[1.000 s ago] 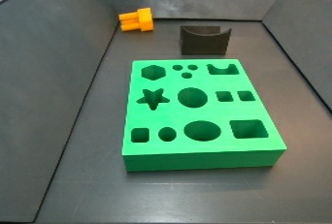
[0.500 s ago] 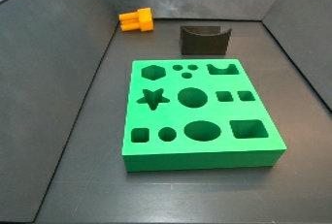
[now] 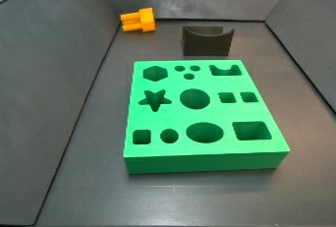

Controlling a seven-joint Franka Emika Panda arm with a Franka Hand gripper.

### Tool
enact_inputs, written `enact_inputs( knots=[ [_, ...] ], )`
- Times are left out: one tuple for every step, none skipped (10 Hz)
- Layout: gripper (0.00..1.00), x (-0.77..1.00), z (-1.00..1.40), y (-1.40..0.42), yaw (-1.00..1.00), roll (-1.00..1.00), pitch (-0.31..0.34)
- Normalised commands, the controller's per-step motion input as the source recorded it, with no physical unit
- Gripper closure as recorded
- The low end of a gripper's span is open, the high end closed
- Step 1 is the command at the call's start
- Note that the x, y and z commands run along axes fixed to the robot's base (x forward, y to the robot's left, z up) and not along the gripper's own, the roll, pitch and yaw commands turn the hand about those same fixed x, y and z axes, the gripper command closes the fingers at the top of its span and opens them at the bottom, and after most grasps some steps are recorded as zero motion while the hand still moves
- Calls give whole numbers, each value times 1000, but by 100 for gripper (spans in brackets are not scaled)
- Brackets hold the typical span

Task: Pick up the 3 prong object. Move up. Rotate the 3 prong object. Place the 3 prong object on the fixture. Regrasp the 3 prong object. Move to above the board. Insert the 3 prong object.
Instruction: Pick up the 3 prong object.

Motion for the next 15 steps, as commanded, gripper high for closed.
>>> enact_inputs(
  knots=[
    [0, -223, -286, 269, -731, 7, 0],
    [0, -206, -320, 254, -751, 7, 7],
    [0, -191, -394, 254, -757, 0, 31],
    [0, -186, -471, 240, -780, 0, 26],
    [0, -166, -597, 274, -760, 0, 0],
    [0, -146, -637, 271, -766, 0, 0],
    [0, -146, -669, 257, -791, 0, 0],
    [0, -137, -671, 223, -826, 0, 0],
    [0, -123, -651, 200, -849, 0, 0],
    [0, -34, -617, 34, -934, -44, 0],
    [0, -74, -463, -31, -940, -150, -181],
    [0, 0, -394, 0, -840, -243, -211],
    [0, 0, -434, 43, -680, -283, -171],
    [0, -71, -409, 266, -434, -327, -170],
    [0, -71, -346, 369, -329, -359, -140]
  ],
)
